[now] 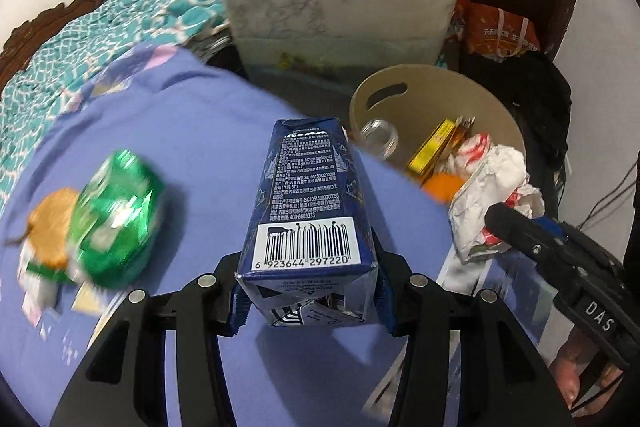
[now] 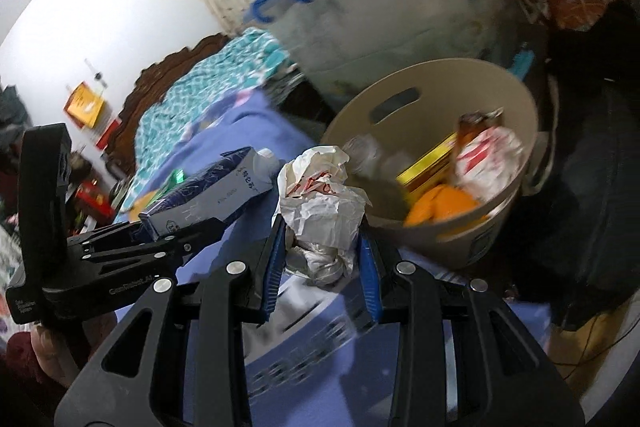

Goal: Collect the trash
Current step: 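Carry the carton over the tan bin and open the left tool while the right tool drops the paper, then move both open tools back over the bed toward the orange peel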

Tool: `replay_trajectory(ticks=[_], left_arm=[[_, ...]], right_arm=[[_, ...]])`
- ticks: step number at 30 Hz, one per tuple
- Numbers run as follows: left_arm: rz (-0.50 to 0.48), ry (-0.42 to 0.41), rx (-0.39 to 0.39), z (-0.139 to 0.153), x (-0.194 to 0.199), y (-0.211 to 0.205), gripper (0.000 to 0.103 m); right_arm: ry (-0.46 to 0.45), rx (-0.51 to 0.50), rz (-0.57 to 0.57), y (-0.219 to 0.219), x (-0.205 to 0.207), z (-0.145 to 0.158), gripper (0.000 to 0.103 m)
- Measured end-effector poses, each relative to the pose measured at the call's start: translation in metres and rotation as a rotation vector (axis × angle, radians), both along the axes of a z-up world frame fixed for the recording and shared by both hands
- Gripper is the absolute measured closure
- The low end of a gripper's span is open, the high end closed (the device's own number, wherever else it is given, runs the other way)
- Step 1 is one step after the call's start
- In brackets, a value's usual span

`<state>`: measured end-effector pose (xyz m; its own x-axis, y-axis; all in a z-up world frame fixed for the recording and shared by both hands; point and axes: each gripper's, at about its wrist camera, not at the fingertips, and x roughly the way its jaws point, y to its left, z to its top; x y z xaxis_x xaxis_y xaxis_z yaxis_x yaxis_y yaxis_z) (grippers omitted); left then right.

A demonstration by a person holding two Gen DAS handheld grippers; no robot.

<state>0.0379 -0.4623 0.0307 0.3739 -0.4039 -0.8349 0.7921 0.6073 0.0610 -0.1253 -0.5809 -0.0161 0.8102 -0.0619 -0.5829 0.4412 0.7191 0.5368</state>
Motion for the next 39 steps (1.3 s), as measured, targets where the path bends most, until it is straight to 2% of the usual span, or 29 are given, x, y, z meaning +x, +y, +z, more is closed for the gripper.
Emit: replay_trajectory(ticks=[7,13,14,15,16,18,20,22,25,39], left_arm=[[-0.062,0.053,-0.012,-0.009,0.012,-0.060,0.057],[-0.094,0.098,-0.056,-0.011,0.021,-0.101,0.057],[-0.100,0.095,-0.065,-0.010,0.021,-0.106,0.057],[-0.107,0.089,-0.080,-0.008,0.021,-0.112,0.056],[-0.106,0.081,-0.088,-0.006,0.021,-0.116,0.056],[-0.085,0.067,-0.102,-0.002,0.026,-0.122,0.051],[-0.084,0.090,-0.120,0.001,0.030,-0.119,0.032],[-0.078,0.061,-0.140,0.006,0.030,-0.112,0.032],[-0.063,-0.013,-0.120,0.008,0.027,-0.098,0.032],[0.057,-0.107,-0.064,0.007,0.011,-0.013,0.032]], right_arm=[[0.043,0.034,-0.056,-0.051,0.010,-0.014,0.067],[0.067,0.032,-0.078,-0.077,0.023,-0.016,0.064],[0.069,0.026,-0.087,-0.082,0.027,-0.015,0.061],[0.071,0.021,-0.099,-0.087,0.030,-0.014,0.052],[0.074,0.019,-0.111,-0.092,0.032,-0.013,0.051],[0.087,0.027,-0.156,-0.105,0.034,-0.014,0.040],[0.078,0.043,-0.195,-0.114,0.028,-0.015,0.036],[0.064,0.041,-0.225,-0.115,0.019,-0.013,0.035],[0.057,0.035,-0.248,-0.109,0.009,-0.013,0.035],[0.036,0.089,-0.203,-0.056,-0.003,-0.017,0.035]])
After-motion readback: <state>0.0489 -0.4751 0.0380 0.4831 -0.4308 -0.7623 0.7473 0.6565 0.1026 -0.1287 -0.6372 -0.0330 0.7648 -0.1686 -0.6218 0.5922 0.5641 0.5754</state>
